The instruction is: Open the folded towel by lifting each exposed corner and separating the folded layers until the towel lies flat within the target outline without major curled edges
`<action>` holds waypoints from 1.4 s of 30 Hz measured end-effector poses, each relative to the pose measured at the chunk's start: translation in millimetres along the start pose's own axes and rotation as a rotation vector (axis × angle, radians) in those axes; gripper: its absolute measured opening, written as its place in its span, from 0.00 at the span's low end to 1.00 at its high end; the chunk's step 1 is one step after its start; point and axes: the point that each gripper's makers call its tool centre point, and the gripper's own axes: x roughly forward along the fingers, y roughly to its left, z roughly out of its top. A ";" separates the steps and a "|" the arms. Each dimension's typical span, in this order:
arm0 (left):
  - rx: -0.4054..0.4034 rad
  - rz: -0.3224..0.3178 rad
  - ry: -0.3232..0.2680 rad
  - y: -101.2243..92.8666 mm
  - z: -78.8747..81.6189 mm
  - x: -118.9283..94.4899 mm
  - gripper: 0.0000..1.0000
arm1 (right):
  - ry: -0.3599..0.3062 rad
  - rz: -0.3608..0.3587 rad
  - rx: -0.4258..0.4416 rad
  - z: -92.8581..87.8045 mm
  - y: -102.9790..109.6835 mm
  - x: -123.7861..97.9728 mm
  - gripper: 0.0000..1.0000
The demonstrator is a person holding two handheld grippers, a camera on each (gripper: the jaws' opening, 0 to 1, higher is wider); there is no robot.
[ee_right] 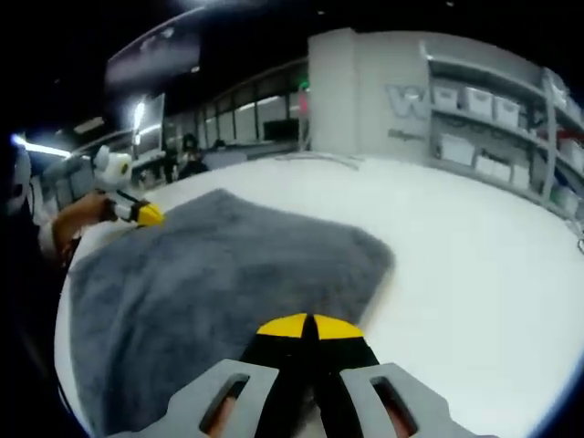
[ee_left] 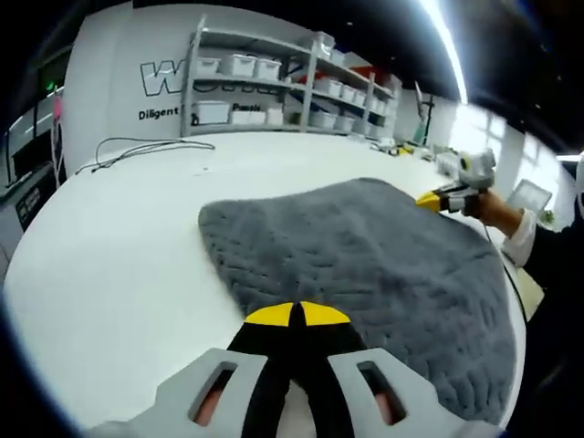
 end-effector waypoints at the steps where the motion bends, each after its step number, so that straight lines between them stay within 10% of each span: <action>1: -0.001 0.000 0.001 0.5 -0.4 -0.2 0.01 | 0.004 -0.007 -0.008 -0.5 -1.8 -0.1 0.00; 22: -0.056 0.011 0.003 6.2 -1.7 -4.3 0.01 | 0.018 -0.039 -0.037 -1.1 -1.6 -3.6 0.00; 42: 0.015 0.025 -0.080 24.1 41.3 13.6 0.01 | -0.035 0.006 0.006 0.2 30.3 -34.0 0.00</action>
